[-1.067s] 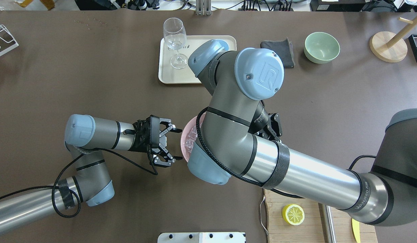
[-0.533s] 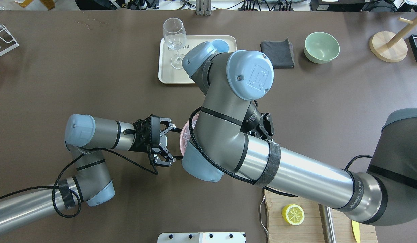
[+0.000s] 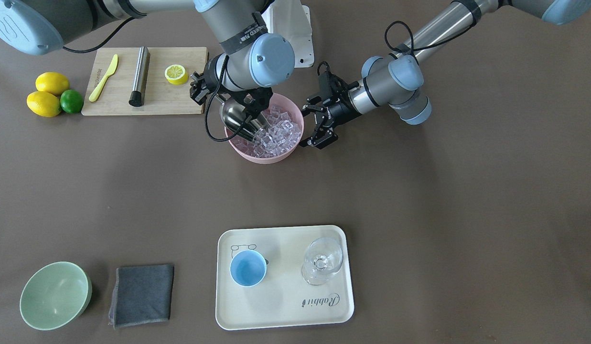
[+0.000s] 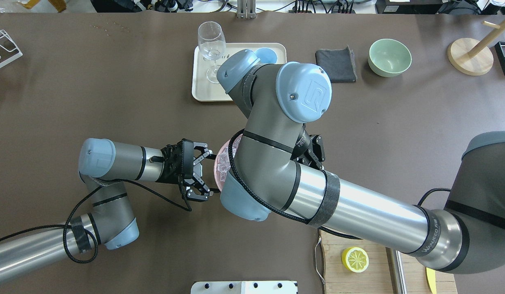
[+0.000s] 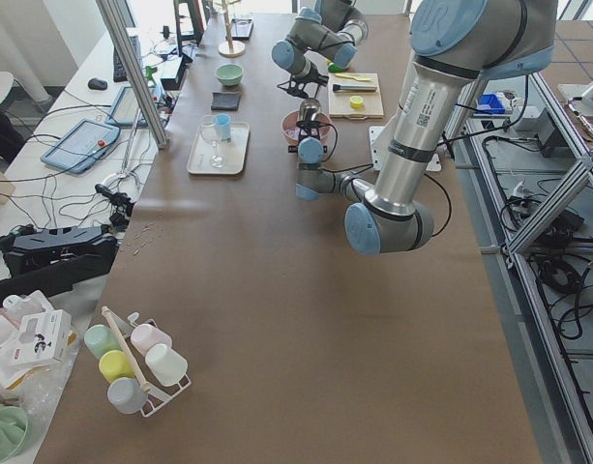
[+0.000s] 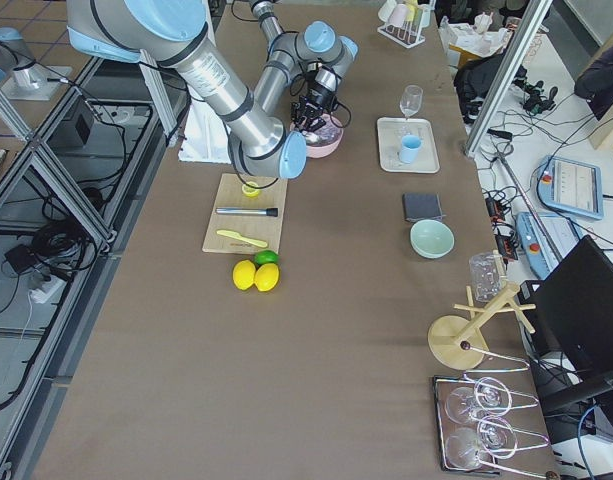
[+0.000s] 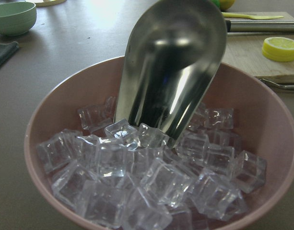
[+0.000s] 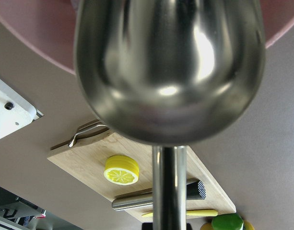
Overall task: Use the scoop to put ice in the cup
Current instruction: 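Push the scoop down into the ice cubes with the right gripper, then tilt the scoop up through the ice and lift it out with cubes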
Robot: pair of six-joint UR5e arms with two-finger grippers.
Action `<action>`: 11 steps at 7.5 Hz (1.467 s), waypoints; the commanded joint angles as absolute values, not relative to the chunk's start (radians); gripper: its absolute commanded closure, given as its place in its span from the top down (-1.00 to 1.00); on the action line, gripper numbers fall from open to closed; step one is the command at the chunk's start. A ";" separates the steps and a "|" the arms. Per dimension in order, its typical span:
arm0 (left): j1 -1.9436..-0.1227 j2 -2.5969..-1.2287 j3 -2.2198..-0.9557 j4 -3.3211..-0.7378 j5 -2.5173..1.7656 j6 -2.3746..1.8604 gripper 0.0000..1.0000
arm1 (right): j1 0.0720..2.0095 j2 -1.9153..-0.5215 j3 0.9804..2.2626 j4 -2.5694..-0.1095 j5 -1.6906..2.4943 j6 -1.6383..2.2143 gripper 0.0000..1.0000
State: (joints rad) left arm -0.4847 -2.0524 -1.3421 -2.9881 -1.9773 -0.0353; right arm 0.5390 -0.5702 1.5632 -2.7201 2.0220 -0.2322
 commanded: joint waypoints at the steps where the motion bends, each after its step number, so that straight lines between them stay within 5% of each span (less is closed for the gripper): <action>1: -0.485 -2.052 -1.342 -2.991 -1.977 -0.035 0.92 | 0.532 -0.578 1.601 -2.671 1.997 -0.229 -1.00; 11: -0.489 -2.046 -1.342 -2.993 -1.977 -0.035 0.92 | 0.479 -0.741 1.779 -2.435 1.887 -0.216 -1.00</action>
State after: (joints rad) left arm -0.4878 -2.0471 -1.3422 -2.9929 -1.9773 -0.0353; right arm 0.4919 -0.7189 1.7650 -2.4853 1.9158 -0.2213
